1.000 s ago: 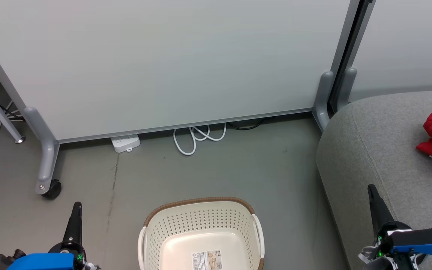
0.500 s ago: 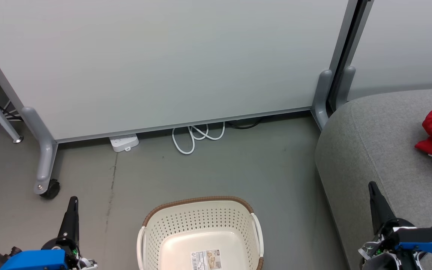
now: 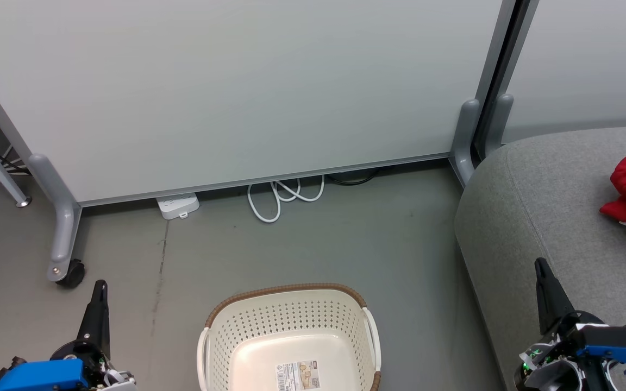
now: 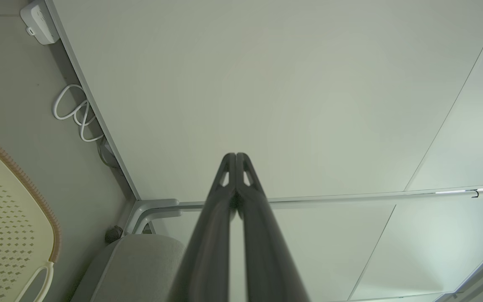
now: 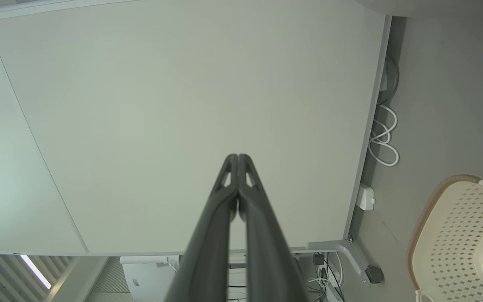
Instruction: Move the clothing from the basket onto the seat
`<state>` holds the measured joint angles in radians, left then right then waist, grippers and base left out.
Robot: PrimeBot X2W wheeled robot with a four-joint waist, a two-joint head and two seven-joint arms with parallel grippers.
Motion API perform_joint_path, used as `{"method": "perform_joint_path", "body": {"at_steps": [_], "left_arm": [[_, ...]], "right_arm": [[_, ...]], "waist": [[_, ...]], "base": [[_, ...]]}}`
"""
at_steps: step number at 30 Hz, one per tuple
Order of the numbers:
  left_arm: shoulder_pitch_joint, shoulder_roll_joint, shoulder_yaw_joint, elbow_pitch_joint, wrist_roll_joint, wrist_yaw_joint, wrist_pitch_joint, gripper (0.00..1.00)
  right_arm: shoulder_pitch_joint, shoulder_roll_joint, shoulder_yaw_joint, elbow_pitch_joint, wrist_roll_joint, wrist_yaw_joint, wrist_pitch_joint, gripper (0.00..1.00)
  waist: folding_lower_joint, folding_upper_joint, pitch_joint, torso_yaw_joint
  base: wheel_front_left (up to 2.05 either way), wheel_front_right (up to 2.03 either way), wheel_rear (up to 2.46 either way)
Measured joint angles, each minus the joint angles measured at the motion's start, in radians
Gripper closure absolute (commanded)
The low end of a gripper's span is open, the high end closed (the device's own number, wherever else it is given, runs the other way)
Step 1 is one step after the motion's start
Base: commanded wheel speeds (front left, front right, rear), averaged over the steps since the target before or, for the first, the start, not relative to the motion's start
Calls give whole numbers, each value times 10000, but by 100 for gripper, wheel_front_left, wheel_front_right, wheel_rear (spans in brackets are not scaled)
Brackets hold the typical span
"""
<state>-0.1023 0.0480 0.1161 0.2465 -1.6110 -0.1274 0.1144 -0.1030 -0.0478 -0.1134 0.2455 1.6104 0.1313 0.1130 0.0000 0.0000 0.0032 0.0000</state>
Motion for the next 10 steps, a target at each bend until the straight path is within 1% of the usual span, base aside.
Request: {"method": "perform_joint_path", "body": {"at_steps": [10], "left_arm": [[-2,0,2,-2,0,0,0,100]], "right_arm": [[-2,0,0,0,8,0,0,100]], "waist": [[0,0,0,0]], "base": [[0,0,0]]}}
